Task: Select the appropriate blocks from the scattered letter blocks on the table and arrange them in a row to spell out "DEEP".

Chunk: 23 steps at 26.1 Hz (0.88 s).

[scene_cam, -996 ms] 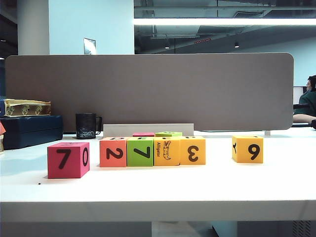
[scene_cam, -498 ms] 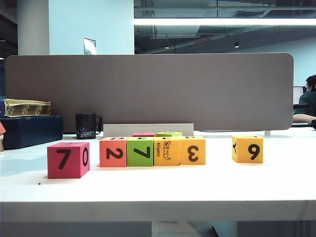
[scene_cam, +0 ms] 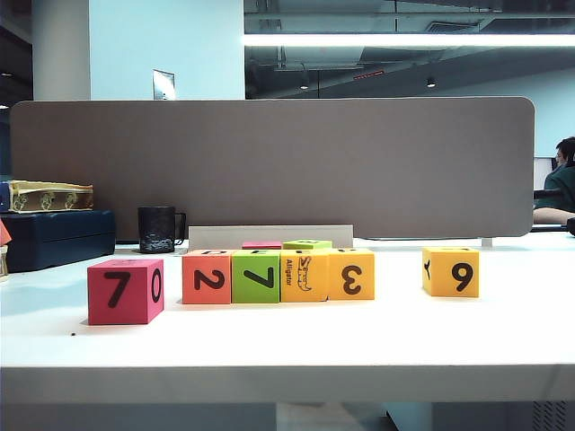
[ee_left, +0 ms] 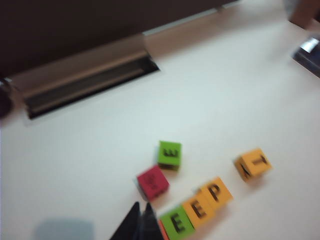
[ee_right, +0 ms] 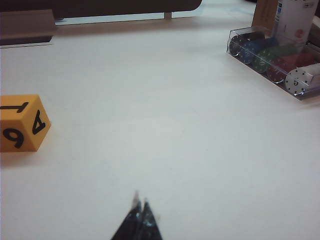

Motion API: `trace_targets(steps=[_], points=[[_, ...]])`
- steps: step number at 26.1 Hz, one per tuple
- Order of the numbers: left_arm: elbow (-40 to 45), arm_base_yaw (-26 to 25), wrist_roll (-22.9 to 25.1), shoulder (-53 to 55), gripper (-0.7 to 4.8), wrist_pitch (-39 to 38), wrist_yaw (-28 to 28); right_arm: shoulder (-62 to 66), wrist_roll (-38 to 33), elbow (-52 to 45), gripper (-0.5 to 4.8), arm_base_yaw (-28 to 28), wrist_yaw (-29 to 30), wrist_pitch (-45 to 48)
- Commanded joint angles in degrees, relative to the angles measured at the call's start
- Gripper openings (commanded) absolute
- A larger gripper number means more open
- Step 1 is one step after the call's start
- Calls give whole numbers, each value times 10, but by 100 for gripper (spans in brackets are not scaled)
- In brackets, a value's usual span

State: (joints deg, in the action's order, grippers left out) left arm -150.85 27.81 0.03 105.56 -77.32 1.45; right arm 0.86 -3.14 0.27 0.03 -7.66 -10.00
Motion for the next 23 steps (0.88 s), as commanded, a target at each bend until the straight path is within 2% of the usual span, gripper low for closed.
trace_targets(steps=[1, 4, 7, 11, 14, 16, 19, 23], points=[[0, 0, 7, -11, -6, 38, -37, -1, 2, -2, -1, 1, 3, 2], [25, 0, 8, -33, -6, 73, -56, -1, 2, -2, -1, 1, 3, 2], [94, 0, 11, -78, -6, 153, -57, -1, 2, -2, -1, 0, 3, 2], [210, 0, 26, -153, -6, 256, -58, -1, 2, -2, -1, 0, 3, 2], [329, -9, 47, -231, -6, 324, -67, -1, 2, -2, -1, 0, 2, 2], [386, -26, 44, -268, -6, 344, -66, -1, 2, -2, -1, 0, 3, 2], [511, -89, 26, -355, -6, 343, -49, -1, 2, -2, -1, 0, 3, 2], [632, -149, 25, -438, -6, 352, -26, -1, 2, -2, -1, 0, 3, 2]])
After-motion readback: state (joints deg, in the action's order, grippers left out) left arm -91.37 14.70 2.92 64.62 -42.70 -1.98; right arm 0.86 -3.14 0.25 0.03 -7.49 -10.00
